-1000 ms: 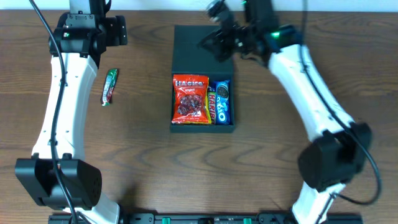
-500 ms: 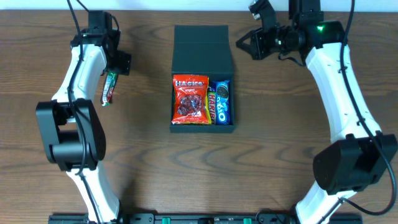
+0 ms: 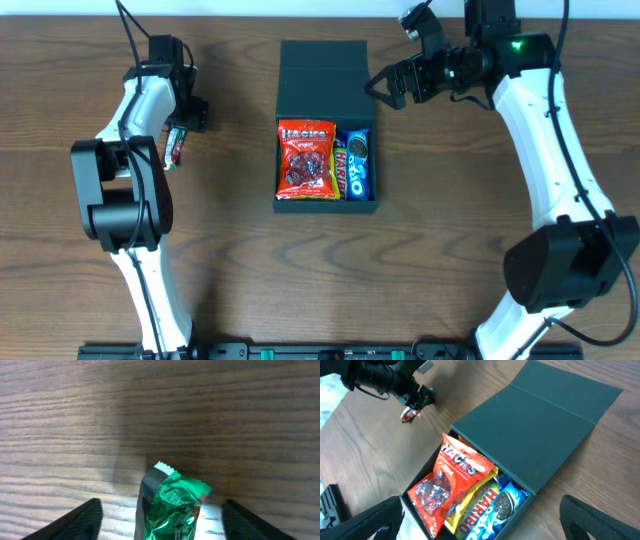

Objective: Pack container
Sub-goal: 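Grasp the green candy bar with the left gripper, then carry the green bar right and lower it into the box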

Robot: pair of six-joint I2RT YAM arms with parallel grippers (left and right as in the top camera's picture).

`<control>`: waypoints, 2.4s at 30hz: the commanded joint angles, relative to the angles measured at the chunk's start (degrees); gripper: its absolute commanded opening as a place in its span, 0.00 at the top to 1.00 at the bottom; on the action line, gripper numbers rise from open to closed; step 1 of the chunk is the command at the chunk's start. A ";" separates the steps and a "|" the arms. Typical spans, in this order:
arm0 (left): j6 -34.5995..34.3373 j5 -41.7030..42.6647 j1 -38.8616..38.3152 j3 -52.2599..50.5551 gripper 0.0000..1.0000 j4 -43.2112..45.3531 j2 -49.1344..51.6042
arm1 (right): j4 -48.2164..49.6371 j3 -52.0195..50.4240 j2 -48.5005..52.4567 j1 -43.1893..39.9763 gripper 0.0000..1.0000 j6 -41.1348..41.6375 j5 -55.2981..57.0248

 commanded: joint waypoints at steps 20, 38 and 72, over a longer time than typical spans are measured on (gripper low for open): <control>0.02 2.97 2.05 -0.09 0.76 -0.37 2.51 | -0.13 0.37 -3.28 -2.29 0.01 -0.46 -0.46; -27.36 3.63 -12.44 27.85 0.94 -18.78 -2.43 | -6.05 0.37 -10.97 -18.67 0.01 -0.37 -0.02; -39.39 5.11 -41.62 17.55 0.02 -15.87 -2.43 | -7.52 0.37 -10.97 -31.76 0.01 -5.33 -3.26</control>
